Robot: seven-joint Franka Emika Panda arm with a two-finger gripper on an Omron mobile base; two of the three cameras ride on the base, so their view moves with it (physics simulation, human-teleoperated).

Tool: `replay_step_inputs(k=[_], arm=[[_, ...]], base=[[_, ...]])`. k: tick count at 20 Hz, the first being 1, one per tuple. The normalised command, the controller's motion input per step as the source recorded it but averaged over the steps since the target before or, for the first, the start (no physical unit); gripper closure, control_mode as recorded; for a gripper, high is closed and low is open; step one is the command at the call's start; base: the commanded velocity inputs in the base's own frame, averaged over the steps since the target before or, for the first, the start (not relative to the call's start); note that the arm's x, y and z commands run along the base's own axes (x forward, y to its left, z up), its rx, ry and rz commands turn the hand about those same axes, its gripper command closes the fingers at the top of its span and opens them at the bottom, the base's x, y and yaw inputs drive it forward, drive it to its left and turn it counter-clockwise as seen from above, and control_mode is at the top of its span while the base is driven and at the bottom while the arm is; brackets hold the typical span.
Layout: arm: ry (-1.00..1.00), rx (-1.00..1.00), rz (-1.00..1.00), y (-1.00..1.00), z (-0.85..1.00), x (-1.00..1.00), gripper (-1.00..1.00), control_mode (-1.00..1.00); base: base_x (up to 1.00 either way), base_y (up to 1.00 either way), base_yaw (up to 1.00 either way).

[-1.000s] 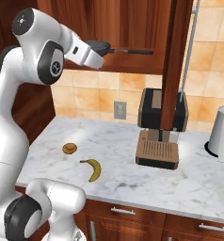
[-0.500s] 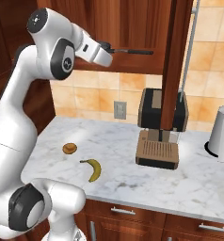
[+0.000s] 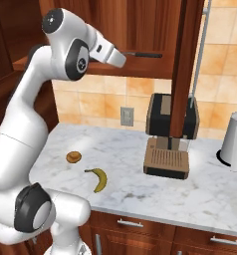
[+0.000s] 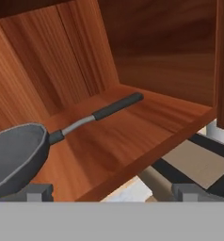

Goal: Pick the pan from the cabinet and place it on the stove. Then turn on the stove burner for the pan.

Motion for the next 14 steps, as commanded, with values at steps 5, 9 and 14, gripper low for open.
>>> replay_step_inputs(k=[5, 9, 14], arm=[[0.01, 0.01, 0.00, -0.11, 0.00, 0.27, -1.00, -1.00], [0.04, 0.02, -0.02, -0.06, -0.01, 0.29, -1.00, -1.00], [0.06, 0.04, -0.01, -0.15, -0.09, 0.10, -1.00, -1.00]], base=[[0.00, 0.00, 0.00], [0.00, 0.00, 0.00], [0.00, 0.00, 0.00]])
